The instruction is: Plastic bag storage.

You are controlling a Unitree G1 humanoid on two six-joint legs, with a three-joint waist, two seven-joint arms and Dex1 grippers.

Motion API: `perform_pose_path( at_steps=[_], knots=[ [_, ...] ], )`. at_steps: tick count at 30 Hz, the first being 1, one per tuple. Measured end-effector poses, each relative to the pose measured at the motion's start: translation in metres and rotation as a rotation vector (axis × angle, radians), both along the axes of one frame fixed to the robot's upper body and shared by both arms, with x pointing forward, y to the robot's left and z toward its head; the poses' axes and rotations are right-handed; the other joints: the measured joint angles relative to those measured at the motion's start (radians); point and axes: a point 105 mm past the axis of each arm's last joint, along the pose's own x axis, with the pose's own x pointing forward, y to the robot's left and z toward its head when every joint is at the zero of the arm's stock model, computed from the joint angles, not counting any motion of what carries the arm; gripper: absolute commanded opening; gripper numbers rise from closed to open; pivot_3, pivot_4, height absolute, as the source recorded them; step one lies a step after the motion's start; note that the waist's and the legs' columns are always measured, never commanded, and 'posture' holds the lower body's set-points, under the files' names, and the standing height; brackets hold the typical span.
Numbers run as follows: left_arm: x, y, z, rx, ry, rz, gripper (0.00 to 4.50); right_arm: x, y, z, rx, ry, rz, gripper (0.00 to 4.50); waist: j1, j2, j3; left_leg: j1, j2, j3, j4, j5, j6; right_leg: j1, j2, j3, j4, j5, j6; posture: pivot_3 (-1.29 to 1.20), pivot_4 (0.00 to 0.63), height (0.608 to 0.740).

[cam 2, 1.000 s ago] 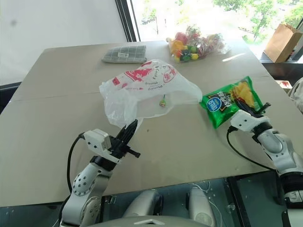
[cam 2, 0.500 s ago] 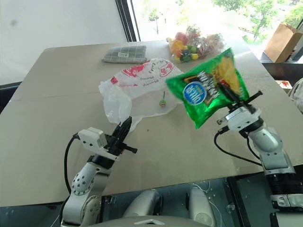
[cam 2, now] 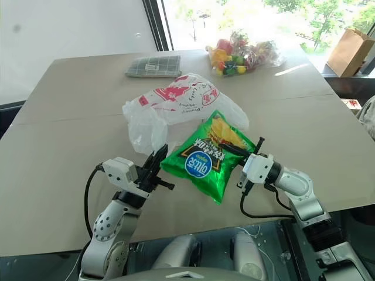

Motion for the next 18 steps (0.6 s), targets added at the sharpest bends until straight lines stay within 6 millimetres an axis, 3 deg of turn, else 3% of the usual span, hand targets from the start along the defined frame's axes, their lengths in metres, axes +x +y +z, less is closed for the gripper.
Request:
perform_pose_path(
  at_steps=[11, 14, 18],
  knots=[
    [0.000, -0.001, 0.003, 0.000, -0.015, -0.003, 0.00, 0.014, 0.026, -0.020, -0.040, 0.213, 0.151, 0.01, 0.001, 0.000, 0.000, 0.000, 0.000, -0.001, -0.003, 0.000, 0.000, -0.001, 0.000, 0.000, -0.002, 0.000, 0.000, 0.00, 0.150, 0.740],
    [0.001, -0.002, 0.005, 0.004, -0.024, -0.015, 0.00, 0.041, 0.033, -0.015, 0.007, 0.248, 0.114, 0.01, -0.004, 0.000, 0.000, 0.001, 0.000, 0.000, -0.004, 0.000, 0.000, -0.001, 0.000, 0.000, -0.002, 0.000, 0.000, 0.00, 0.150, 0.740],
    [0.001, -0.004, 0.005, 0.008, -0.025, -0.023, 0.00, 0.069, 0.027, -0.013, 0.032, 0.275, 0.040, 0.01, 0.000, 0.000, 0.000, 0.000, 0.000, -0.001, -0.005, 0.000, 0.000, -0.002, 0.000, -0.001, -0.003, 0.000, 0.000, 0.00, 0.150, 0.740]
  ],
)
